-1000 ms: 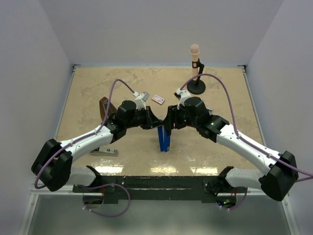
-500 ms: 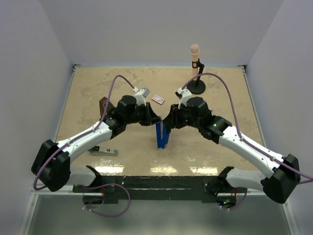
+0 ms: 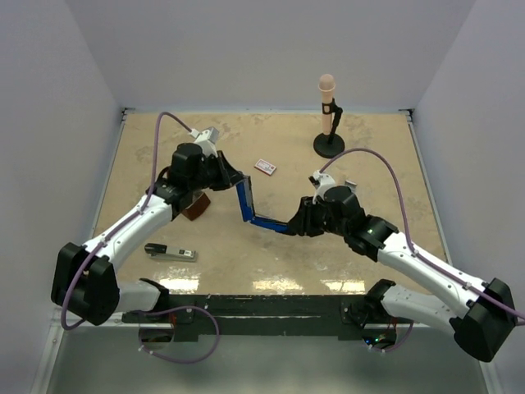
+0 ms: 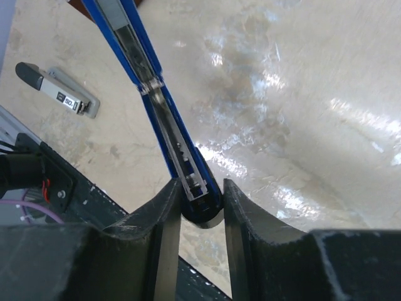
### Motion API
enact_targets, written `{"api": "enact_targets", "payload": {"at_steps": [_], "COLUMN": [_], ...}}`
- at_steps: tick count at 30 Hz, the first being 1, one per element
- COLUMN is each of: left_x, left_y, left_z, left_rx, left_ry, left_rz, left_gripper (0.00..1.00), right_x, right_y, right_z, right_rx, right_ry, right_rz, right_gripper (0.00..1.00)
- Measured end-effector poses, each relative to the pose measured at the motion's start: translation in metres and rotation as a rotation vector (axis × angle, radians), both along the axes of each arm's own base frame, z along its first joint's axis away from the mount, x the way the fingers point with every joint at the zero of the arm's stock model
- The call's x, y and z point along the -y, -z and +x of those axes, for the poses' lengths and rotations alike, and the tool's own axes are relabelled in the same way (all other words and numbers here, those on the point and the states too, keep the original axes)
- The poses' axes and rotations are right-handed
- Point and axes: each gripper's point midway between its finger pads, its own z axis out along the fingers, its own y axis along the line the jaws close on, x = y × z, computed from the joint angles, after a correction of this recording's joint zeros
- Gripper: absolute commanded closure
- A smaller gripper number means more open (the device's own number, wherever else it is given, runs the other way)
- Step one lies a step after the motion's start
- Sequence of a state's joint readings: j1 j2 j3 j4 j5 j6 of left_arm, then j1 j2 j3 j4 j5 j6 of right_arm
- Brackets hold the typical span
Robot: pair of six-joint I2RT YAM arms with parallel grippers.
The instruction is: Unload the staples from the stapler
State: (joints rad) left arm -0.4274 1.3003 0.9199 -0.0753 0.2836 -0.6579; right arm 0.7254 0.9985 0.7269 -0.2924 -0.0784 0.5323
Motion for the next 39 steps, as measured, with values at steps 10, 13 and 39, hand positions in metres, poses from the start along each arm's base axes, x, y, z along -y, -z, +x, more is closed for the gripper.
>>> {"api": "enact_targets", "payload": {"at_steps": [10,13,39], "left_x": [0.01,0.013,0.025], "left_y": [-0.05,-0.063,-0.091], "left_z": [-0.001,-0.012,-0.092], "left_rx": [0.042,0.064,0.134], "left_ry": [-0.002,0.036,0.337], "left_rz": [-0.22,-0.287,-0.477], "left_gripper": [1.0,1.0,1.0], "right_x": [0.01,0.006,-0.075], "right_y": [0.067,0.05,-0.07], "right_z": [-0.042,-0.04,-0.063], "right_rx": [-0.218,-0.174,0.187], "right_ry": [0.002,-0.016,-0.626], "right_rz": [0.03,0.062,0.489], "right_gripper": [0.36,0.26,0.12]}}
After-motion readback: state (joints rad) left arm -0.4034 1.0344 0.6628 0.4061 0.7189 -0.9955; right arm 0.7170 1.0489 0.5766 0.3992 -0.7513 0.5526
